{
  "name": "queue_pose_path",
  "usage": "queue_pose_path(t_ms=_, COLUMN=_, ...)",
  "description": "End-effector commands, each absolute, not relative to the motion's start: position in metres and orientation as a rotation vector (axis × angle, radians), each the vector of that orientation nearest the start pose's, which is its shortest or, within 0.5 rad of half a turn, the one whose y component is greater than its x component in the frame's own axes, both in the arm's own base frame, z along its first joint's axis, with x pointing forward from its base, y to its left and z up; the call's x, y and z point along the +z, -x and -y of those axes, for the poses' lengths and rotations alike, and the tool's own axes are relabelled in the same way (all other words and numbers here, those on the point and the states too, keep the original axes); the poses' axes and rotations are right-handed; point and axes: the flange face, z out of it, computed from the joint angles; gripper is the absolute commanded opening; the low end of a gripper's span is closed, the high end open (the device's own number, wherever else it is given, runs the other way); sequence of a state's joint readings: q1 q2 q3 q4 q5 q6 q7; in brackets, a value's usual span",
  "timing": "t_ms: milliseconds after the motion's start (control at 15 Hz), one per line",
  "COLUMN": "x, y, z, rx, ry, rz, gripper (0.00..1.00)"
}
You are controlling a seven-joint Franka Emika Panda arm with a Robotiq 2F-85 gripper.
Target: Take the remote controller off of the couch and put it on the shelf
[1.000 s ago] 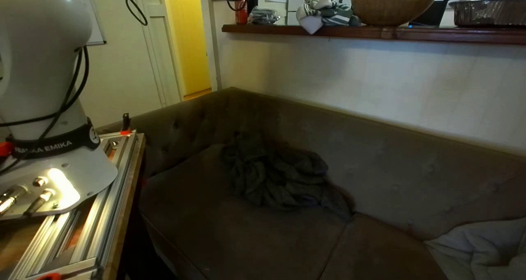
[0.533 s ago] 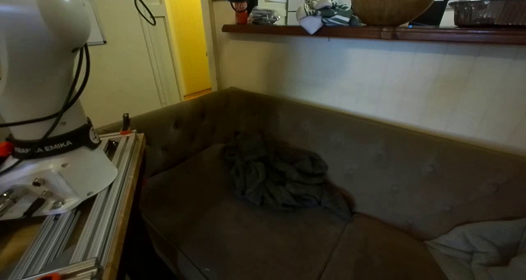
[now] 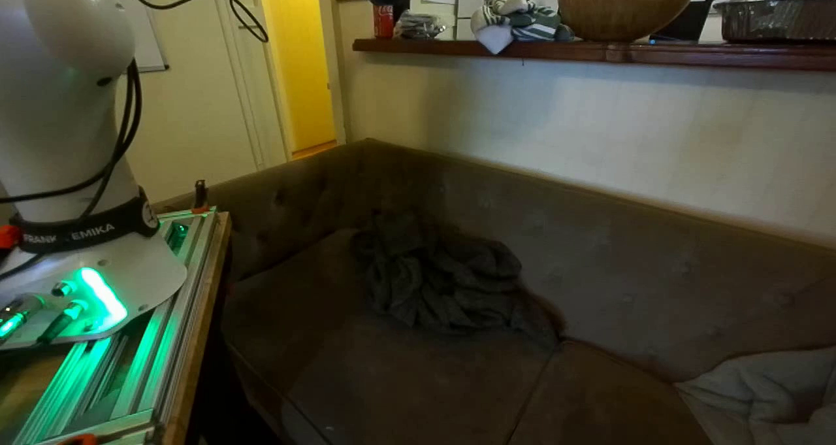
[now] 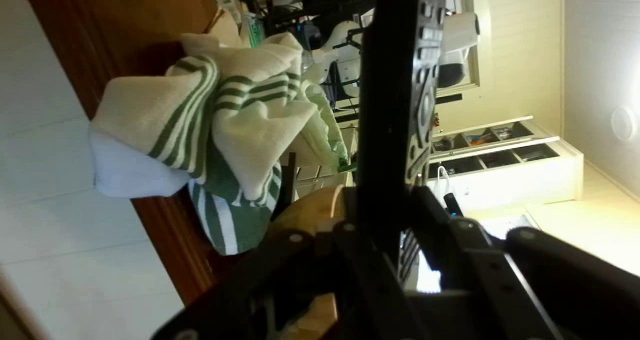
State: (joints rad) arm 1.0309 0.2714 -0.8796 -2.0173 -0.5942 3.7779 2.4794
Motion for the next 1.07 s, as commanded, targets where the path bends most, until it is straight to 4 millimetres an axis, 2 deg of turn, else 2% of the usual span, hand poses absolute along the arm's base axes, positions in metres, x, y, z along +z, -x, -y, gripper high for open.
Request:
queue_pose_path(t_ms=0, x=0.544, y=-0.584, z=-0.21, rx=-0.539, ry=1.328, rz=-1.059, gripper=0.07)
queue_pose_path(t_ms=133, x=0.538, y=-0.592, z=-0.218, rx=-0.475, ry=1.372, rz=-1.05, gripper=0.07)
queue_pose_path(t_ms=200, x=0.525, y=-0.579, z=-0.23, rx=-0.458, ry=1.385, rz=-1.026, gripper=0.07)
queue_pose_path(t_ms=267, x=0.515, y=-0.587, z=-0.236, rx=-0.449, ry=1.404, rz=-1.015, gripper=0.07)
queue_pose_path(t_ms=333, x=0.515, y=-0.604, z=-0.237, rx=-0.411, ry=1.427, rz=-1.024, gripper=0.07)
queue_pose_path(t_ms=400, x=0.492, y=-0.589, z=-0.253, rx=-0.38, ry=1.443, rz=-0.99, gripper=0.07)
queue_pose_path(t_ms=467, x=0.487, y=-0.594, z=-0.26, rx=-0.373, ry=1.465, rz=-0.967, gripper=0.07)
queue_pose_path(t_ms=533, x=0.495, y=-0.61, z=-0.259, rx=-0.36, ry=1.49, rz=-0.971, gripper=0.07)
queue_pose_path(t_ms=600, x=0.484, y=-0.605, z=-0.268, rx=-0.368, ry=1.489, rz=-0.949, gripper=0.07)
queue_pose_path(t_ms=667, x=0.49, y=-0.611, z=-0.267, rx=-0.405, ry=1.508, rz=-0.945, gripper=0.07)
queue_pose_path(t_ms=733, x=0.503, y=-0.628, z=-0.263, rx=-0.45, ry=1.517, rz=-0.969, gripper=0.07)
queue_pose_path(t_ms=800, x=0.475, y=-0.605, z=-0.268, rx=-0.403, ry=1.536, rz=-0.97, gripper=0.3)
queue_pose_path(t_ms=1000, x=0.495, y=-0.623, z=-0.259, rx=-0.485, ry=1.547, rz=-0.944, gripper=0.3)
